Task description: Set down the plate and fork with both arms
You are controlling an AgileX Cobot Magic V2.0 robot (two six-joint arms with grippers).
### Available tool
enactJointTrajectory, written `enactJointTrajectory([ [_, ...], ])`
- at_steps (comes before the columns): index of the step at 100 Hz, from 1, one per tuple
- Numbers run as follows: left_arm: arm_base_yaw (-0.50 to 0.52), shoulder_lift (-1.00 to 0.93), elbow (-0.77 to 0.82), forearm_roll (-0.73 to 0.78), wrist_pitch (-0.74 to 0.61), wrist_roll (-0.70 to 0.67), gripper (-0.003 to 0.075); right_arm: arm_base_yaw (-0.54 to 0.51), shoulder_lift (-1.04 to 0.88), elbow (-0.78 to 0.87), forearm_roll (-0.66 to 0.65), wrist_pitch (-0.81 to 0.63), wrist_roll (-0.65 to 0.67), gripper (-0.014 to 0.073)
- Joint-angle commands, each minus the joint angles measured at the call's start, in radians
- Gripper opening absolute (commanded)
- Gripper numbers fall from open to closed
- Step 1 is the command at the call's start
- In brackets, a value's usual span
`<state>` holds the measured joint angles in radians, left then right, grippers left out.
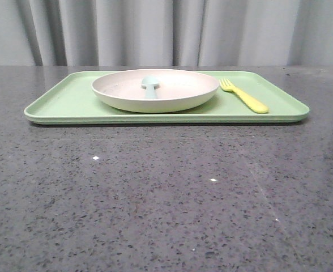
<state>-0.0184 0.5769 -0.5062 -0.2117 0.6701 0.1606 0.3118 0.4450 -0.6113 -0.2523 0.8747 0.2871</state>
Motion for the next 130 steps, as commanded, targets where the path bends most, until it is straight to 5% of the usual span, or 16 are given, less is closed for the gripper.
enactJointTrajectory([
  [1,0.001,0.002,-0.026,-0.015,-0.066,-0.008,-0.002,-0.006,0.005,-0.023,-0.033,-0.068,0.003,-0.012],
  [21,0.001,0.002,-0.019,-0.007,-0.08,-0.008,-0.002,-0.006,0.005,-0.023,-0.033,-0.068,0.003,-0.012],
  [46,0.001,-0.026,0.106,0.013,-0.486,-0.008,-0.002,-0.006,0.005,-0.023,-0.033,-0.068,0.003,-0.012],
  [79,-0.078,-0.267,0.359,0.09,-0.675,-0.008,-0.002,-0.006,0.005,-0.023,-0.033,-0.068,0.003,-0.012],
  [130,-0.12,-0.611,0.518,0.162,-0.721,-0.008,-0.002,-0.006,0.005,-0.023,-0.033,-0.066,0.003,-0.012],
])
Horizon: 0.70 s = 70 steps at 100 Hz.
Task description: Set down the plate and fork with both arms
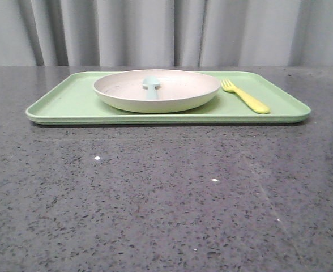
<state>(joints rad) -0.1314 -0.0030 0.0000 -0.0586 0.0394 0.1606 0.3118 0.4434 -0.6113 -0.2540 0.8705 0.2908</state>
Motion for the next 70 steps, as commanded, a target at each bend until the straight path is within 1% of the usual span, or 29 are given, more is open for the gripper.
enactJointTrajectory([
  [1,-0.007,-0.031,0.012,0.011,-0.09,-0.008,-0.002,-0.006,0.007,-0.023,-0.031,-0.062,-0.001,-0.012],
  [18,-0.007,-0.031,0.012,0.01,-0.094,-0.011,-0.002,-0.006,0.007,-0.023,-0.031,-0.063,-0.001,-0.012],
  [32,-0.007,-0.031,0.012,0.01,-0.094,-0.047,-0.002,-0.006,0.007,-0.023,-0.031,-0.063,-0.001,-0.012],
  [70,-0.007,-0.031,0.012,0.01,-0.094,-0.049,-0.002,-0.006,0.007,-0.023,-0.031,-0.063,-0.001,-0.012],
])
